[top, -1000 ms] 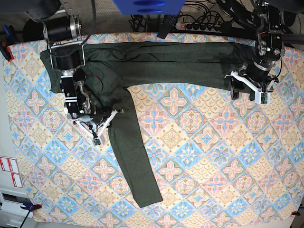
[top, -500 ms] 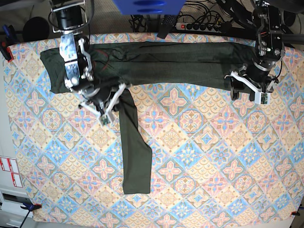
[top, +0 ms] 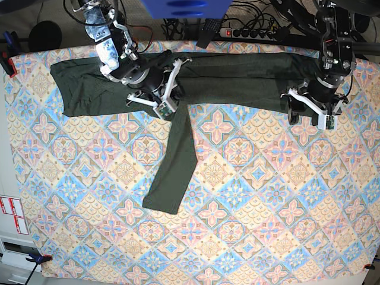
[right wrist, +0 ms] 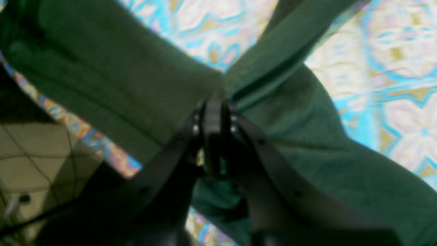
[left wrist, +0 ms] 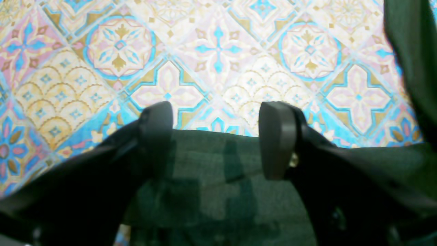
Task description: Fold the T-shirt properly
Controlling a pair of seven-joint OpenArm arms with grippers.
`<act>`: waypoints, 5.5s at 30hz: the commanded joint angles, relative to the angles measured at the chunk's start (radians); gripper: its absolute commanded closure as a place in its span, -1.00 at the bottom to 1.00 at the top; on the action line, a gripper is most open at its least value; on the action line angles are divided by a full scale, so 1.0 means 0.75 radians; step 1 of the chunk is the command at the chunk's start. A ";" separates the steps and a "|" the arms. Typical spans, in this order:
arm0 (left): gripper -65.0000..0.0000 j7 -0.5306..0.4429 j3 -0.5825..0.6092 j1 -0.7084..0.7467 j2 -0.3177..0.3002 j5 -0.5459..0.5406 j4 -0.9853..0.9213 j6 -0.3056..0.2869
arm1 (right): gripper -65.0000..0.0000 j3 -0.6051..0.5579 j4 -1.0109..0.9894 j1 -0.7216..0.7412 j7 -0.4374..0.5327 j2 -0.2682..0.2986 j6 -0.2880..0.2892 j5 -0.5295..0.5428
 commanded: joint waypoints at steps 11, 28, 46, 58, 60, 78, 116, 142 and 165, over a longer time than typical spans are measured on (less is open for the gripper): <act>-0.21 -0.028 0.018 -0.012 -0.012 -0.006 0.019 -0.002 | 0.99 -0.177 0.020 0.085 -0.155 0.068 0.004 0.015; -0.21 0.077 0.106 -0.180 0.035 -0.001 -0.039 0.009 | 0.89 -0.296 0.024 0.126 -0.218 0.145 0.004 0.015; -0.22 0.275 0.407 -0.818 0.278 0.011 -0.544 0.007 | 0.36 -0.161 0.036 0.145 -0.253 0.203 -0.002 0.007; -0.22 0.126 0.597 -1.138 0.467 0.009 -1.133 0.007 | 0.36 0.091 0.044 0.143 -0.251 0.203 -0.002 0.013; -0.21 0.099 0.638 -1.176 0.495 0.009 -1.227 0.007 | 0.36 0.107 0.044 0.143 -0.251 0.203 -0.002 0.013; 0.02 -0.046 0.781 -1.256 0.616 -0.003 -1.600 -0.004 | 0.36 0.213 0.079 0.143 -0.251 0.203 -0.002 0.015; 1.00 -0.038 0.147 -0.104 0.006 -0.006 0.174 0.074 | 0.36 0.207 0.071 0.143 -0.216 0.196 -0.002 0.013; 0.33 0.142 -0.086 0.290 0.006 -0.006 0.170 0.078 | 0.36 0.203 0.073 0.132 -0.222 0.196 -0.002 0.013; -0.19 0.424 -0.002 -0.059 -0.550 -0.662 -0.419 -0.059 | 0.36 0.203 0.075 0.132 -0.224 0.196 -0.002 0.015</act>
